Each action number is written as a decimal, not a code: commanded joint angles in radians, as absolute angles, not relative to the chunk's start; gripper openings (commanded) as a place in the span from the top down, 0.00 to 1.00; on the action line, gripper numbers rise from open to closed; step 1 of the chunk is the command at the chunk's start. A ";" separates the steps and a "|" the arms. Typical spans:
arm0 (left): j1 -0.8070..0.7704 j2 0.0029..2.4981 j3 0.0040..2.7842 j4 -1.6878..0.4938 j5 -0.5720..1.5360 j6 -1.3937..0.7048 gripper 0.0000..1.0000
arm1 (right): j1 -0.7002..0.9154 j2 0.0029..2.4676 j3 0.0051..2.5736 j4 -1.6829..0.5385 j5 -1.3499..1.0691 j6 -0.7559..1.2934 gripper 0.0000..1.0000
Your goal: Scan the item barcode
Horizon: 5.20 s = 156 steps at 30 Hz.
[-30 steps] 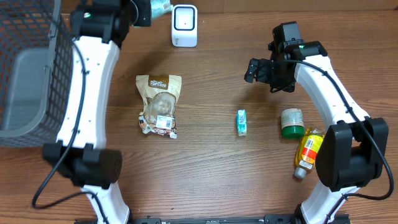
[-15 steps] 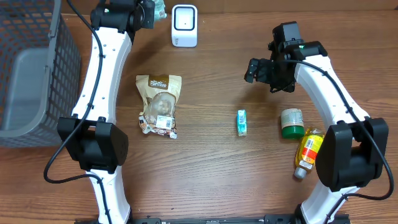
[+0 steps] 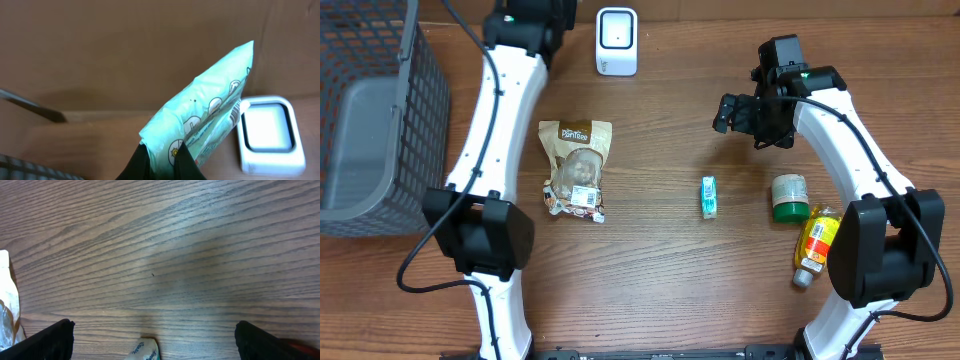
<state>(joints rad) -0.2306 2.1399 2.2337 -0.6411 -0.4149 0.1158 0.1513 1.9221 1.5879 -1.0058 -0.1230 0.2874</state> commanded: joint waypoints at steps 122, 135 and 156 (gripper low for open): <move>-0.571 2.446 2.325 -1.078 0.447 -0.337 0.96 | 0.153 1.909 1.605 -1.001 -0.113 0.283 0.00; -0.605 2.479 2.325 -1.097 0.472 -0.316 0.96 | 0.153 1.909 1.605 -1.001 -0.113 0.283 0.00; -0.618 2.479 2.325 -1.067 0.408 -0.300 0.93 | 0.153 1.909 1.605 -1.001 -0.113 0.283 0.00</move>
